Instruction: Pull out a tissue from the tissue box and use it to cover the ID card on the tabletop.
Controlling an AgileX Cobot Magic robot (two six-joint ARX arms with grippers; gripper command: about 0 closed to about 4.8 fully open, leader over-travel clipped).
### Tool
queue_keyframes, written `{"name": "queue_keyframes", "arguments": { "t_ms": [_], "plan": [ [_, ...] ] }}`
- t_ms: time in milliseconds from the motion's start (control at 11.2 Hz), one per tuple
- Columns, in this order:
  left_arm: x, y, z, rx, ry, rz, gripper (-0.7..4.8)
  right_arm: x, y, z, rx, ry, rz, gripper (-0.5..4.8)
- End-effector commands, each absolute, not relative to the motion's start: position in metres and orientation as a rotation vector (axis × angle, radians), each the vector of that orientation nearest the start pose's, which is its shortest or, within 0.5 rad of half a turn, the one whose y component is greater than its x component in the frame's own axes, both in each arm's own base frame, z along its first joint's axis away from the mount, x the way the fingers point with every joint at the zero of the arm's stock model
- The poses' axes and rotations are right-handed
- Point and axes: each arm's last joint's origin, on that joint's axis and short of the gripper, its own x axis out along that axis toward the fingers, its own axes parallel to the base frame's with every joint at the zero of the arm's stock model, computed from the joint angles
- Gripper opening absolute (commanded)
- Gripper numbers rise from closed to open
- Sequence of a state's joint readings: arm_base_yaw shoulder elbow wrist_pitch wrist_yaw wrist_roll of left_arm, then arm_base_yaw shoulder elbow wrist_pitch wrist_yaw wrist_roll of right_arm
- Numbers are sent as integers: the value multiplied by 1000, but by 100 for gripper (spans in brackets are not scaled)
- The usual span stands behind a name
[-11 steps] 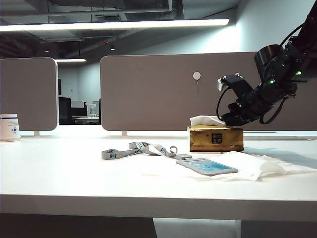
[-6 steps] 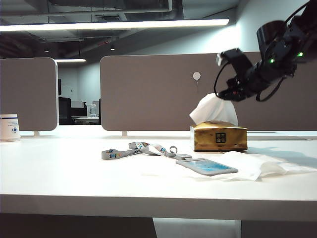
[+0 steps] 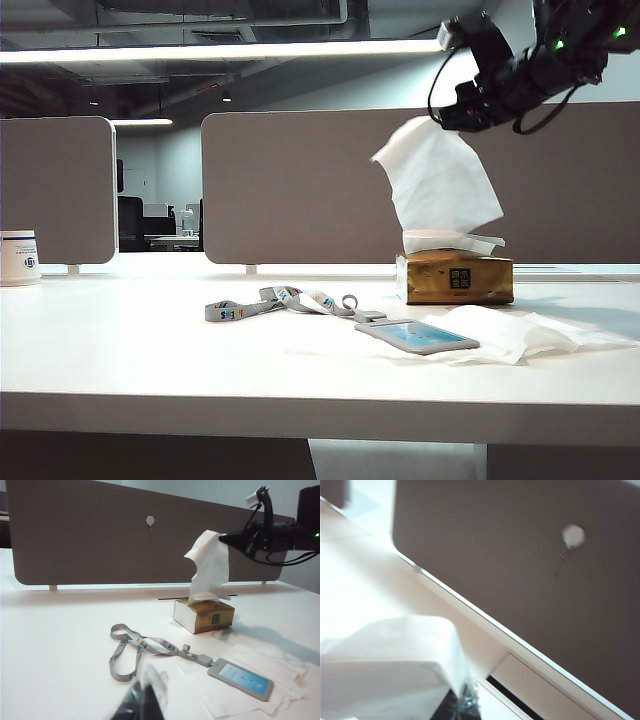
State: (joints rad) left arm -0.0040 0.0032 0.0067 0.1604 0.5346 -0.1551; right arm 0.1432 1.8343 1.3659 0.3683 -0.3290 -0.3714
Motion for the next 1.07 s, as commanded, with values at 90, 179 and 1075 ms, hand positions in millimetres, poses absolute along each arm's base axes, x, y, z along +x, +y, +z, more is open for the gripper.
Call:
{"name": "queue_keyframes", "arguments": {
  "t_ms": [90,179,1075],
  "plan": [
    [92,-15,182,-106,-129,-552,-5,400,91,319,-346,20,571,-2],
    [92,-15,182,-106,-129,-552,-5,396,94,320,-344,40,591,-2],
    [92,-15,183,-106,-133,-553,-5,338,102,272,-218,837,841,-2]
  ]
}}
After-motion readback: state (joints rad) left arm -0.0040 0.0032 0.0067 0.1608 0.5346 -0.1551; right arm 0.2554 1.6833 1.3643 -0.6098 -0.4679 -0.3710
